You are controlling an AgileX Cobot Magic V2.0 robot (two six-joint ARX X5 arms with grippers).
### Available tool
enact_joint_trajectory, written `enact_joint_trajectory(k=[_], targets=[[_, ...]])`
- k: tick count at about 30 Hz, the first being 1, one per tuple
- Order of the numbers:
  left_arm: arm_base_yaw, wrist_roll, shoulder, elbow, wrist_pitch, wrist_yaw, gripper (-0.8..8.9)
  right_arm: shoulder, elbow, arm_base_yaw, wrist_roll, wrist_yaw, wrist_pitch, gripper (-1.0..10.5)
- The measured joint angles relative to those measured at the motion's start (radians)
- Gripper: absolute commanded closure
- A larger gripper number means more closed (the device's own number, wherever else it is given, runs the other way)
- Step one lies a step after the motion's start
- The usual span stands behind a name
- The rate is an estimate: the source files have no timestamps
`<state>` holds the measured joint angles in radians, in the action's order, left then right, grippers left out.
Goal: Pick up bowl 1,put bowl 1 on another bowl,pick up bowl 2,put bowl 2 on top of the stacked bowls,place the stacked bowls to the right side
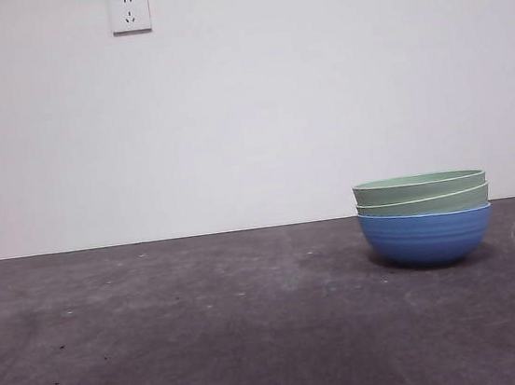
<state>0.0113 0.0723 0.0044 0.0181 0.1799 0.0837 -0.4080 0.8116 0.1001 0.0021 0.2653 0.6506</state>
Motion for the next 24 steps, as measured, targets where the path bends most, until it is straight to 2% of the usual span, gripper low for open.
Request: enact_joint_trajectory(k=[5,10,18,24], targets=[[0.000,0.000,0.000,0.000,0.000,0.000,8.16,0.161,-0.305,-0.010,-0.003,-0.021,-0.240,9.4],[0.000,0.000,0.000,0.000,0.000,0.000,8.16,0.282,-0.504,-0.011,-0.003,-0.037,-0.408,9.4],[0.000,0.000,0.000,0.000,0.000,0.000,8.16,0.395,-0.713,-0.014,0.000,-0.037,-0.456,9.4],[0.000,0.000,0.000,0.000,0.000,0.000,8.16,0.402,-0.770,-0.014,0.010,-0.037,-0.449,9.4]])
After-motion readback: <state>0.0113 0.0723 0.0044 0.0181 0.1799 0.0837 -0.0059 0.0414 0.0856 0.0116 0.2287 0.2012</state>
